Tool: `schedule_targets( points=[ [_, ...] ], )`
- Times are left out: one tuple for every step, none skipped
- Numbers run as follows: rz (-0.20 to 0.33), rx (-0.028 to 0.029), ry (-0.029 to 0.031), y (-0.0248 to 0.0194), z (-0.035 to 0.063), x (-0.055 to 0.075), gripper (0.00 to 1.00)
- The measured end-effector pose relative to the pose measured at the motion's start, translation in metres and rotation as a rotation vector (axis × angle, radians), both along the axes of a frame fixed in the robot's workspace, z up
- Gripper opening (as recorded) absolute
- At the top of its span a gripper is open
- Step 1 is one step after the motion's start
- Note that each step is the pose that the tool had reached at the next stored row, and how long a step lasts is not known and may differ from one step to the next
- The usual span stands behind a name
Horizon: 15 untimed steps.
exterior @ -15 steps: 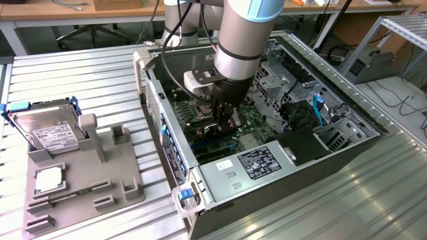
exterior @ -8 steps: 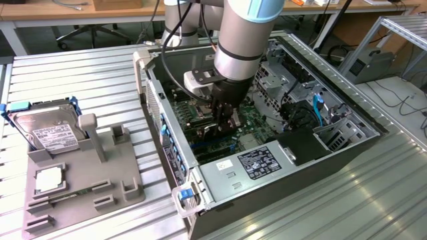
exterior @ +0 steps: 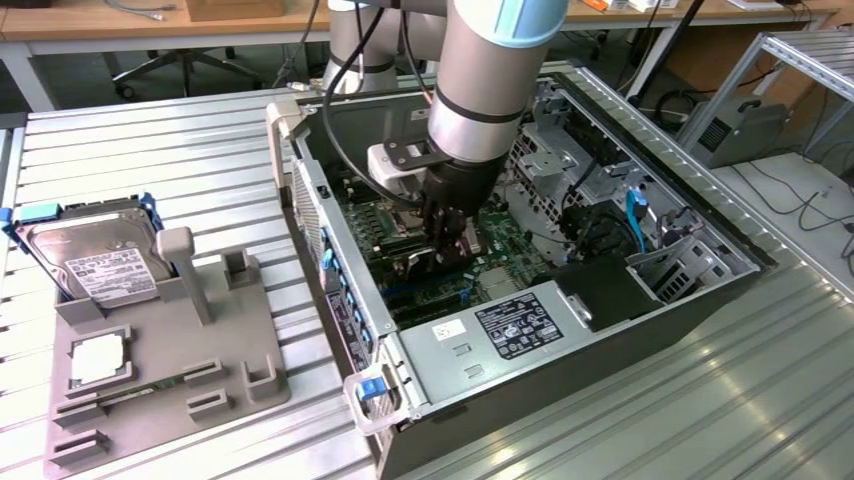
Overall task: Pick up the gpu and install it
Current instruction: 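Insert the gpu into the slot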
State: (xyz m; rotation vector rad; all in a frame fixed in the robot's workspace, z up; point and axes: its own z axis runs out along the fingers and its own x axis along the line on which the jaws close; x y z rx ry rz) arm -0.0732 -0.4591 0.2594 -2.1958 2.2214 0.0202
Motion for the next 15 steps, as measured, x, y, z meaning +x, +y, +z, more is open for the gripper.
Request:
schedule_targets(
  points=[
    [0.000, -0.0001, 0.0000, 0.0000, 0.0000, 0.0000, 0.27],
    [0.000, -0.0001, 0.0001, 0.0000, 0.0000, 0.0000, 0.27],
    [0.000, -0.0003, 0.0001, 0.0000, -0.0001, 0.0000, 0.27],
    [0.000, -0.0001, 0.0000, 0.0000, -0.0006, 0.0000, 0.27],
    [0.000, -0.0004, 0.0001, 0.0000, -0.0006, 0.0000, 0.27],
    [0.000, -0.0002, 0.0000, 0.0000, -0.0007, 0.0000, 0.27],
    [0.000, -0.0002, 0.0001, 0.0000, -0.0008, 0.0000, 0.27],
    [0.000, 0.0000, 0.0000, 0.0000, -0.0011, 0.0000, 0.27],
    [0.000, -0.0002, 0.0000, 0.0000, -0.0014, 0.0000, 0.27],
    [0.000, -0.0004, 0.0001, 0.0000, -0.0014, 0.0000, 0.27],
    [0.000, -0.0004, 0.0001, 0.0000, -0.0014, 0.0000, 0.27],
    [0.000, -0.0002, 0.0000, 0.0000, -0.0015, 0.0000, 0.27],
    [0.000, -0.0002, 0.0001, 0.0000, -0.0016, 0.0000, 0.27],
    [0.000, 0.0000, 0.0000, 0.0000, -0.0020, 0.0000, 0.27],
    [0.000, -0.0001, 0.0001, 0.0000, -0.0022, 0.0000, 0.27]
  ],
)
